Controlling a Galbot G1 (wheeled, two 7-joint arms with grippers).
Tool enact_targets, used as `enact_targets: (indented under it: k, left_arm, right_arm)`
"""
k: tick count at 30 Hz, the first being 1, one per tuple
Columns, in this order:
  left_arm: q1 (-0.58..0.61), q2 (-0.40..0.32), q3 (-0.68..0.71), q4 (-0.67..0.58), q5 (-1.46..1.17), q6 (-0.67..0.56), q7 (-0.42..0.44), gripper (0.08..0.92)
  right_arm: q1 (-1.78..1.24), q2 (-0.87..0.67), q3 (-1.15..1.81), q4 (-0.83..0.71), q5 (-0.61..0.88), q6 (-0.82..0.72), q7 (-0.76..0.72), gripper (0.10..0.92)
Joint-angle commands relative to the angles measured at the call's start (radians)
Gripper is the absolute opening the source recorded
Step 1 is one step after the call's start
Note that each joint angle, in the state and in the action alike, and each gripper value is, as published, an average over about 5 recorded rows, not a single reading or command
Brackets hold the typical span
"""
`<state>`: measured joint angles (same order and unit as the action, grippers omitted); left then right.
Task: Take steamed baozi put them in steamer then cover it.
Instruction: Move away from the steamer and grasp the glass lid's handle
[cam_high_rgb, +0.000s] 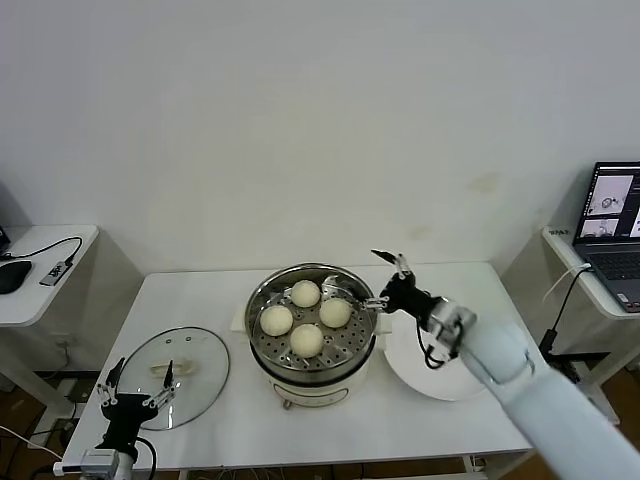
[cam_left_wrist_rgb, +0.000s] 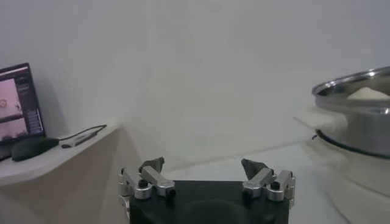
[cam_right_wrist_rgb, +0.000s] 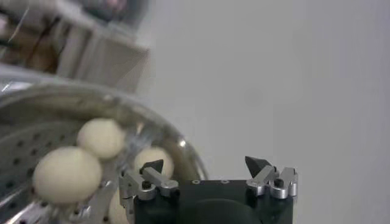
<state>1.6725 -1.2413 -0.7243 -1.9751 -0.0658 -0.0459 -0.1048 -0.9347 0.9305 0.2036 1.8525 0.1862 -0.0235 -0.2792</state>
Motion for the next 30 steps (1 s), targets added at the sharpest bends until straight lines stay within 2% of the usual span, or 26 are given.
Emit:
enact_targets:
  k: [1,5,14,18,23,30]
  left_arm:
    - [0.005,-0.020,-0.076,0.087,0.652,-0.110,-0.135,0.823]
    - [0.060,0.012,-0.143,0.140,0.885,-0.152,-0.160,0.823]
    - [0.162,0.084,-0.207,0.191,1.130,-0.218,-0.196,0.823]
    - [0.101,0.102,-0.174,0.218,1.180,-0.220,-0.172,0.823]
    - [-0.025,0.129,-0.102,0.309,1.212,-0.223,-0.145,0.823]
    - [-0.140,0.150,-0.012,0.398,1.216,-0.217,-0.118,0.823]
  right_arm:
    - [-0.573,0.434,0.538,0.082,-0.200,0.239,0.028,0.823]
    - [-0.624,0.522,0.592,0.107,-0.200,0.239,0.079,0.823]
    - [-0.630,0.551,0.673,0.097,-0.181,0.170,0.233,0.823]
    - [-0.625,0.563,0.676,0.071,-0.156,0.173,0.258,0.823]
    - [-0.626,0.570,0.692,0.058,-0.146,0.178,0.276,0.823]
    - [-0.643,0.580,0.709,0.050,-0.149,0.185,0.286,0.823]
